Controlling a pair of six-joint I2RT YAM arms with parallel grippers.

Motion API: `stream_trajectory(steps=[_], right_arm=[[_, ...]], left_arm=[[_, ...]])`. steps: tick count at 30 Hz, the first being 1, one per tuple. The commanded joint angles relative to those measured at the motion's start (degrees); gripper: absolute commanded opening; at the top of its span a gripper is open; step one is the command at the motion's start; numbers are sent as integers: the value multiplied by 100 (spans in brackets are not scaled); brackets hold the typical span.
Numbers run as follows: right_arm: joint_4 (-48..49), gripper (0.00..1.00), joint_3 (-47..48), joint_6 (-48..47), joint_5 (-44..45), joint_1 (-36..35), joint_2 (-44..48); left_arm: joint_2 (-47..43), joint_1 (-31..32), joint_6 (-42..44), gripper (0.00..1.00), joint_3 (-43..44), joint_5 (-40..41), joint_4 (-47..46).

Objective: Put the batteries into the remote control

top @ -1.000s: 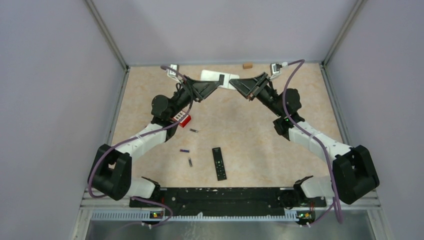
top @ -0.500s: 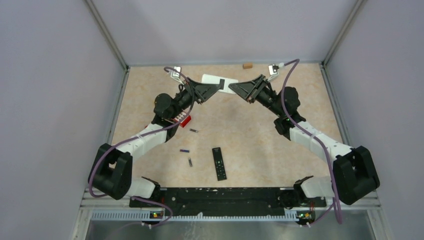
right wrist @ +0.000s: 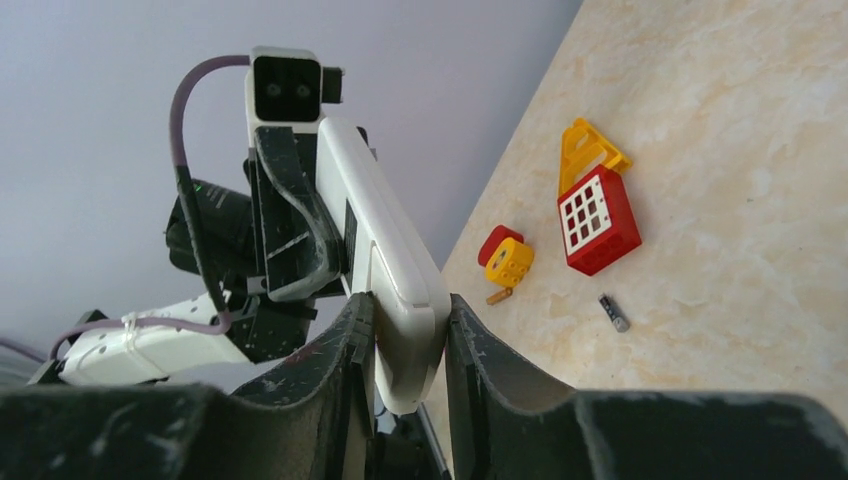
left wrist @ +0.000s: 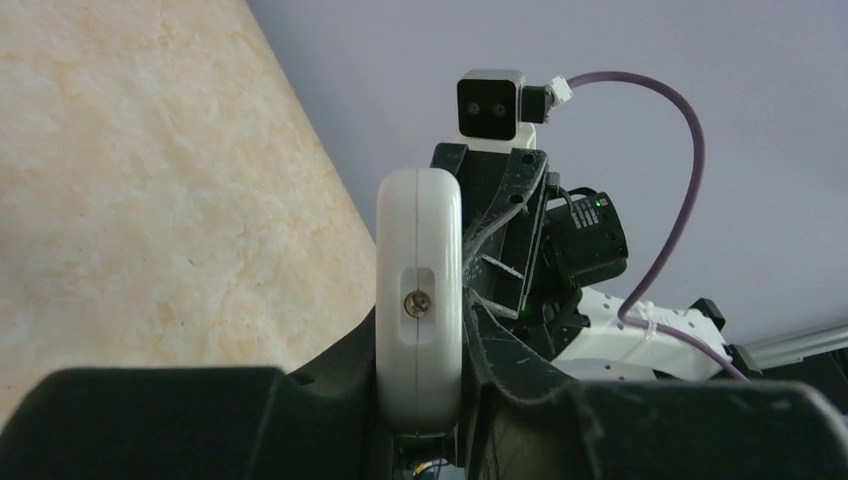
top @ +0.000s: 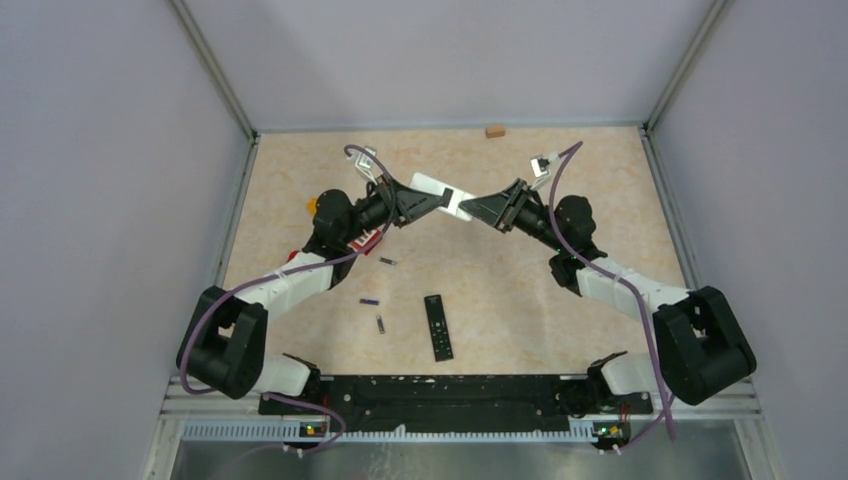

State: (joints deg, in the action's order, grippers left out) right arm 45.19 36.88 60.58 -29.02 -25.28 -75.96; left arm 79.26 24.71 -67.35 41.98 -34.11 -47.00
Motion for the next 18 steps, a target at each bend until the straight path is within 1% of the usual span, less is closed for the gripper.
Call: stream_trajectory(steps=[1,4,6,8,10,11,13,14,15,18], right_arm=[[495,23,-243,-127,-324,97,-302],[1046,23,-419,-33,-445,109,-391],[1264,26,-445,41,-531,126,-460],[1416,32,-432,131,-562,128,-525],[1373,38,-383,164,-507,127,-550],[1231,44,-357,156,-415,124,-545],[911,59,-325,143,-205,124,-502],[788,64,-311,151,-145,128,-505],[710,66,-293,179,-125,128,-519],[471,66,-232,266,-137,128,-566]], left_arm=[[-209,-105,-166,0,122,-97,-977],[-214,-210,-427,0,37,-48,-1149],[-174,-253,-584,0,12,-96,-1343],[-126,-270,-656,0,7,-181,-1434],[-89,-273,-637,0,-8,-221,-1460],[-79,-267,-601,0,-32,-229,-1453],[-56,-267,-457,0,-36,-287,-1381],[-43,-261,-333,0,-16,-321,-1232],[-35,-261,-184,0,4,-348,-1051],[-70,-251,279,0,40,-381,-615]])
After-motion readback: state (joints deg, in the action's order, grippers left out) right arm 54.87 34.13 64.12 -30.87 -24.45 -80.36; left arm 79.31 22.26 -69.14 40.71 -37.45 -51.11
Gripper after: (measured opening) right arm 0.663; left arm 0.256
